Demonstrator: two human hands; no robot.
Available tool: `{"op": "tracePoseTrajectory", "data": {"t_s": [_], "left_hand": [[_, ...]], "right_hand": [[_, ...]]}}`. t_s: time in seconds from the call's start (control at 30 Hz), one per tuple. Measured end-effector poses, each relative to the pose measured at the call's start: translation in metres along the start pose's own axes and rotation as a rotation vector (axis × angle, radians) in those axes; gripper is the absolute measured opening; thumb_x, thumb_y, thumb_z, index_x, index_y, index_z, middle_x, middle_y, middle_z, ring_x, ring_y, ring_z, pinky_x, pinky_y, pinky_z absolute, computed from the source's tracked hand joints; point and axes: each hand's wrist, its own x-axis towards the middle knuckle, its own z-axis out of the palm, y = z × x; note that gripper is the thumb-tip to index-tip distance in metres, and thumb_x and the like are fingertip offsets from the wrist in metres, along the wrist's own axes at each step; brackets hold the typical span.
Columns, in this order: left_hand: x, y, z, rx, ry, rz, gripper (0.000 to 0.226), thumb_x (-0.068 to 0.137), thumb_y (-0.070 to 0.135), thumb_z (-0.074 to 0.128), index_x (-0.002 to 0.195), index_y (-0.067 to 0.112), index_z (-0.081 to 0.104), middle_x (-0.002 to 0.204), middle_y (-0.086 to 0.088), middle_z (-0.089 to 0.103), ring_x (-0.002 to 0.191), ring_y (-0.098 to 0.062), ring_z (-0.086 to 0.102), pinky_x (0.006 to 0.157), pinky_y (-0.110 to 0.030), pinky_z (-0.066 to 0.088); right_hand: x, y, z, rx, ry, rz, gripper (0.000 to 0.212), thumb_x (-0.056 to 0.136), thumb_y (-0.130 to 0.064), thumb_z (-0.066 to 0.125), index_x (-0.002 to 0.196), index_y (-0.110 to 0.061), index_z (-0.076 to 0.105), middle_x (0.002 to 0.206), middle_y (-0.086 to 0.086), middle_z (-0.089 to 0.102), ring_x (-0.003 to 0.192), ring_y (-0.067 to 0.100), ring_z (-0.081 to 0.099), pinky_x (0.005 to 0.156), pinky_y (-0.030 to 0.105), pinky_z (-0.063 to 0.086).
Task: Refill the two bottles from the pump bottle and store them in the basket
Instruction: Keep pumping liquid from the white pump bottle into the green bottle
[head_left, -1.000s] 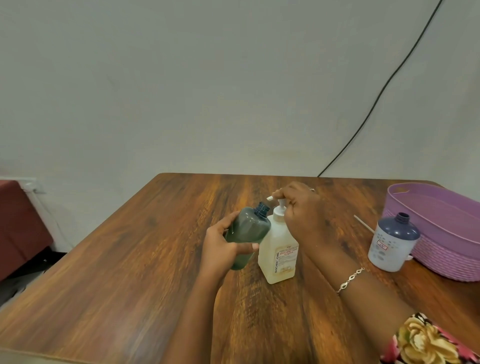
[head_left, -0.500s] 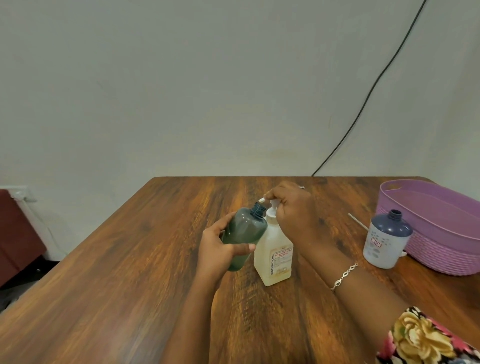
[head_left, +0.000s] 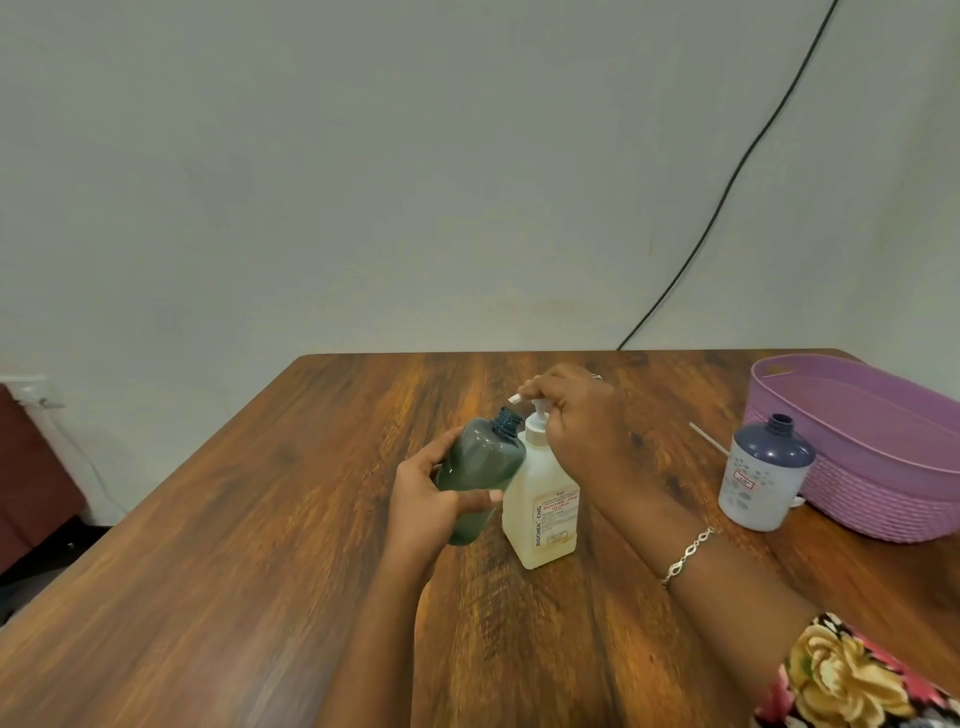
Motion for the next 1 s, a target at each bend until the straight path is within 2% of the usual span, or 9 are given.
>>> {"op": "tracePoseTrajectory", "data": {"t_s": [0.1, 0.17, 0.27, 0.4, 0.53, 0.73, 0.9, 0.93, 1.0], "left_hand": [[0.002, -0.002, -0.001, 0.011, 0.001, 0.008, 0.068, 0.056, -0.006, 0.079, 0.102, 0.040, 0.058, 0.107, 0.011, 0.060, 0.101, -0.011, 0.055, 0.084, -0.035, 0.049], [0.001, -0.003, -0.001, 0.010, 0.000, 0.010, 0.068, 0.057, -0.007, 0.079, 0.100, 0.041, 0.057, 0.106, 0.012, 0.059, 0.100, -0.010, 0.054, 0.080, -0.032, 0.049], [0.001, -0.003, -0.002, 0.016, 0.007, 0.009, 0.066, 0.057, -0.007, 0.078, 0.100, 0.040, 0.057, 0.105, 0.012, 0.059, 0.098, -0.009, 0.054, 0.076, -0.029, 0.047], [0.001, -0.003, -0.003, 0.011, 0.008, -0.001, 0.067, 0.056, -0.006, 0.079, 0.109, 0.032, 0.059, 0.108, 0.009, 0.061, 0.100, -0.012, 0.056, 0.081, -0.032, 0.049], [0.002, -0.002, -0.003, 0.013, 0.001, 0.007, 0.066, 0.057, -0.006, 0.078, 0.103, 0.038, 0.057, 0.107, 0.011, 0.060, 0.099, -0.010, 0.055, 0.080, -0.031, 0.048], [0.002, -0.001, -0.001, 0.006, 0.005, -0.003, 0.067, 0.058, -0.008, 0.078, 0.104, 0.036, 0.058, 0.104, 0.013, 0.059, 0.096, -0.005, 0.054, 0.076, -0.026, 0.047], [0.003, -0.002, -0.002, 0.020, 0.003, -0.018, 0.074, 0.056, -0.003, 0.080, 0.120, 0.027, 0.057, 0.114, 0.006, 0.058, 0.103, -0.012, 0.053, 0.089, -0.040, 0.048], [0.003, -0.001, -0.002, 0.022, 0.007, -0.015, 0.073, 0.056, -0.003, 0.080, 0.118, 0.029, 0.057, 0.114, 0.006, 0.058, 0.103, -0.013, 0.053, 0.089, -0.040, 0.049], [0.004, 0.000, -0.002, 0.018, 0.012, -0.002, 0.070, 0.057, -0.005, 0.080, 0.110, 0.034, 0.058, 0.110, 0.009, 0.059, 0.100, -0.010, 0.054, 0.082, -0.034, 0.050]], "right_hand": [[-0.010, 0.000, 0.005, -0.025, 0.019, -0.030, 0.031, 0.068, 0.011, 0.047, 0.079, -0.004, 0.071, 0.079, 0.005, 0.066, 0.075, 0.021, 0.061, 0.062, 0.023, 0.047], [-0.016, 0.001, 0.006, -0.037, 0.021, -0.033, 0.030, 0.067, 0.010, 0.046, 0.078, -0.004, 0.070, 0.079, 0.005, 0.066, 0.076, 0.022, 0.062, 0.062, 0.025, 0.048], [-0.015, 0.004, 0.008, -0.043, 0.023, -0.033, 0.029, 0.065, 0.011, 0.048, 0.076, -0.004, 0.070, 0.078, 0.005, 0.066, 0.075, 0.022, 0.063, 0.063, 0.019, 0.043], [-0.006, 0.005, 0.006, -0.013, 0.001, 0.012, 0.027, 0.071, 0.010, 0.052, 0.079, -0.005, 0.072, 0.077, 0.004, 0.066, 0.070, 0.020, 0.060, 0.061, 0.011, 0.037], [-0.010, 0.003, 0.006, -0.047, 0.030, -0.001, 0.030, 0.070, 0.010, 0.048, 0.079, -0.005, 0.071, 0.080, 0.003, 0.066, 0.074, 0.019, 0.061, 0.065, 0.009, 0.036], [-0.015, 0.003, 0.008, -0.048, 0.070, -0.060, 0.039, 0.072, -0.008, 0.032, 0.077, -0.005, 0.070, 0.079, 0.005, 0.067, 0.077, 0.025, 0.065, 0.067, 0.022, 0.045], [-0.005, 0.004, 0.001, 0.029, 0.053, -0.006, 0.031, 0.073, 0.002, 0.044, 0.081, -0.003, 0.072, 0.079, 0.006, 0.067, 0.073, 0.016, 0.059, 0.064, 0.026, 0.049], [-0.001, 0.004, 0.000, 0.048, 0.046, 0.005, 0.031, 0.072, 0.003, 0.044, 0.081, -0.003, 0.073, 0.079, 0.006, 0.067, 0.071, 0.018, 0.059, 0.064, 0.029, 0.049], [-0.001, 0.001, -0.001, 0.025, 0.044, -0.007, 0.031, 0.070, 0.003, 0.044, 0.081, -0.003, 0.073, 0.079, 0.006, 0.067, 0.072, 0.017, 0.059, 0.065, 0.022, 0.045]]}}
